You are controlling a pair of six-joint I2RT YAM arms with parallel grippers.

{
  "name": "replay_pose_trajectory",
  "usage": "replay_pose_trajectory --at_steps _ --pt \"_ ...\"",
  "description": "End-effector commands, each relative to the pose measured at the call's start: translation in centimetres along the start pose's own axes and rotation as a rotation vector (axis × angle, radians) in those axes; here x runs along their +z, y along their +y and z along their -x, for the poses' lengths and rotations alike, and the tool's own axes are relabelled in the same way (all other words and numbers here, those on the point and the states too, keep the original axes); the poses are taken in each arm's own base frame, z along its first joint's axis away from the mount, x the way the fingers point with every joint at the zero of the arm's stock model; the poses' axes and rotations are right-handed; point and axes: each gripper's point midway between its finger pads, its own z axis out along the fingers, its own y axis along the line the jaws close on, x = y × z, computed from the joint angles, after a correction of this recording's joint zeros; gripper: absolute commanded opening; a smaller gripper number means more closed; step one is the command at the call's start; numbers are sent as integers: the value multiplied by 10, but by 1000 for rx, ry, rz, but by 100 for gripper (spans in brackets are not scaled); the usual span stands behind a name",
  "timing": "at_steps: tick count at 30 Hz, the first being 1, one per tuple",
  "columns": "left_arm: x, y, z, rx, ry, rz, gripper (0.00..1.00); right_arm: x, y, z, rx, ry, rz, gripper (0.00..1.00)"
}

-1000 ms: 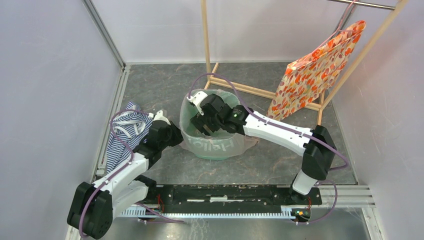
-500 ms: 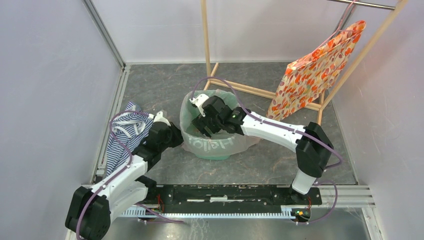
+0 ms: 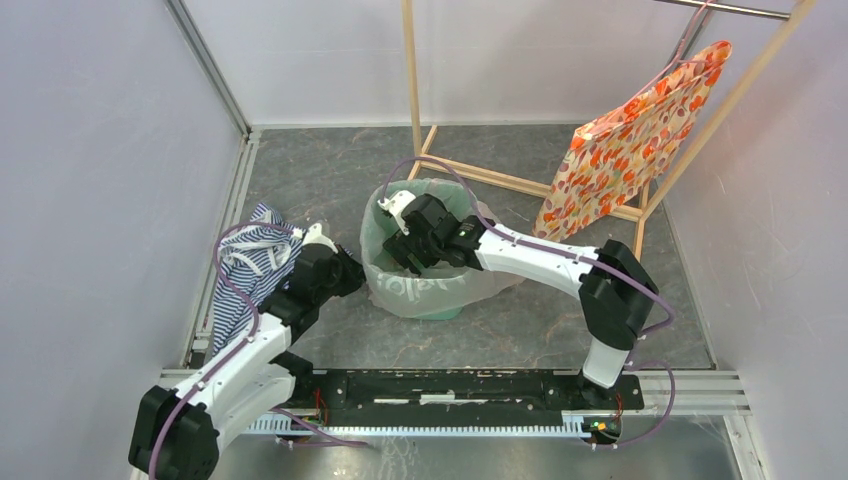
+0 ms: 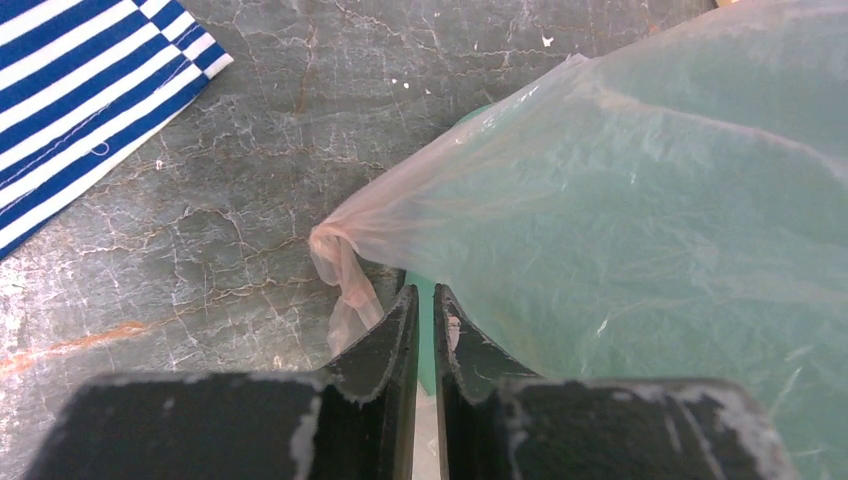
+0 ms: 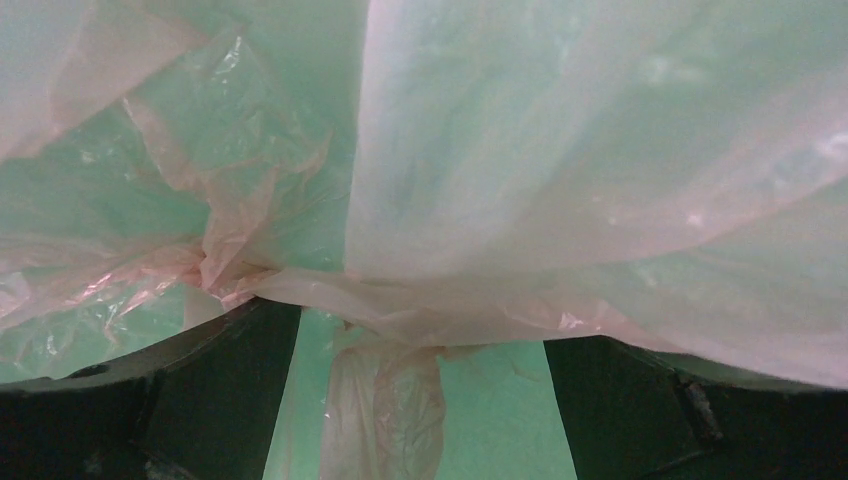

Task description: Put the trash bags into the trash bin

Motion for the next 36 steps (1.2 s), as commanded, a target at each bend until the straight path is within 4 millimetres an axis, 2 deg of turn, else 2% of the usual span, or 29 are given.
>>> replay_pose_trajectory --at_steps 1,16,23,31,36 --pt "-6 -14 19 9 -52 -19 17 12 -10 -10 -18 28 -48 94" --pt "-12 -20 25 29 -48 -29 17 30 -23 -36 -49 107 -127 94" --pt "-16 -21 27 47 -45 -20 18 33 -36 -47 -80 142 -180 94" --pt "-29 -21 35 81 -56 4 19 35 -52 -61 -123 191 -244 93" --pt "-42 -25 48 112 -76 18 21 34 -62 -66 -147 214 -293 93"
